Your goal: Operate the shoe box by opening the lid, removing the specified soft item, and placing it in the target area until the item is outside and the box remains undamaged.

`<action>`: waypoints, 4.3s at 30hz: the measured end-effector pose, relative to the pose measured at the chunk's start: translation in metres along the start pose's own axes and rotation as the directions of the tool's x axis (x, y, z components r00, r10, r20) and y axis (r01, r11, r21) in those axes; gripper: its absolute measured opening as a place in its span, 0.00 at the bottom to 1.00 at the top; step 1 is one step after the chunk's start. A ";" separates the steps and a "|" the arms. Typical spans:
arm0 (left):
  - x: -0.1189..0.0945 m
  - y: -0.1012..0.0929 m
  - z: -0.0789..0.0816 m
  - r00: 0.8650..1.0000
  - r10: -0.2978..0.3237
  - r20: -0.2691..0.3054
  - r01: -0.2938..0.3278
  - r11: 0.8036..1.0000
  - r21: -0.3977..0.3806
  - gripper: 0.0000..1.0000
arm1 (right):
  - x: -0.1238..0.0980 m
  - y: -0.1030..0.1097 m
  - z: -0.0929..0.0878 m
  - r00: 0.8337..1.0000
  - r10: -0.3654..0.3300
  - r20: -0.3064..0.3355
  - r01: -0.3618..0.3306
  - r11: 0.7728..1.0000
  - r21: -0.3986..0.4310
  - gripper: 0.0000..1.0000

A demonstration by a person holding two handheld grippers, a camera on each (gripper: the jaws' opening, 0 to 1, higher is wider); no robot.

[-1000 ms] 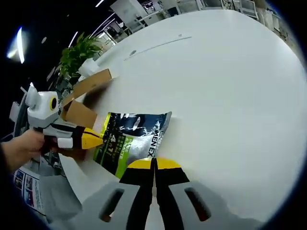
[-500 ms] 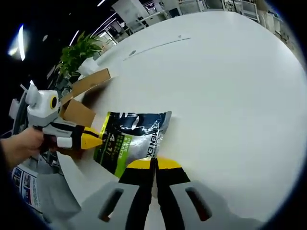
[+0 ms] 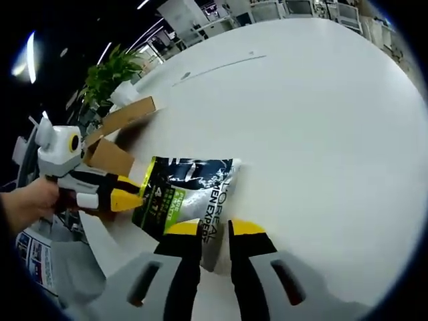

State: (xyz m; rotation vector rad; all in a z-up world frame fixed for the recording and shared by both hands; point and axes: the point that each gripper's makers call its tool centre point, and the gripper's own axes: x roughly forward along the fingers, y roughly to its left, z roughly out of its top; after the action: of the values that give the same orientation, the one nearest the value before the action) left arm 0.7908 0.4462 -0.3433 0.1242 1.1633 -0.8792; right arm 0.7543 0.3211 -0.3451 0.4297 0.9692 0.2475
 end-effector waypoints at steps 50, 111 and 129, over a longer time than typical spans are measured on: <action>-0.206 0.049 -0.017 0.949 -0.040 0.313 0.025 0.998 0.051 0.51 | -0.060 0.149 0.024 0.993 0.070 0.093 -0.039 0.953 -0.299 0.57; -0.264 0.220 -0.068 0.938 -0.021 0.345 0.052 0.995 -0.080 0.50 | 0.144 0.341 0.046 0.982 0.174 -0.069 -0.187 0.907 -0.377 0.41; -0.260 0.225 -0.070 0.940 -0.028 0.340 0.066 0.993 -0.101 0.50 | 0.169 0.333 0.037 0.981 0.159 -0.112 -0.189 0.916 -0.354 0.35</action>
State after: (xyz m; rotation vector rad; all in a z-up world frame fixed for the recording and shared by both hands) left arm 0.8571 0.7722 -0.2329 -0.1431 0.8925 -0.8374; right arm 0.8735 0.6742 -0.2997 0.1647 0.9402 0.6011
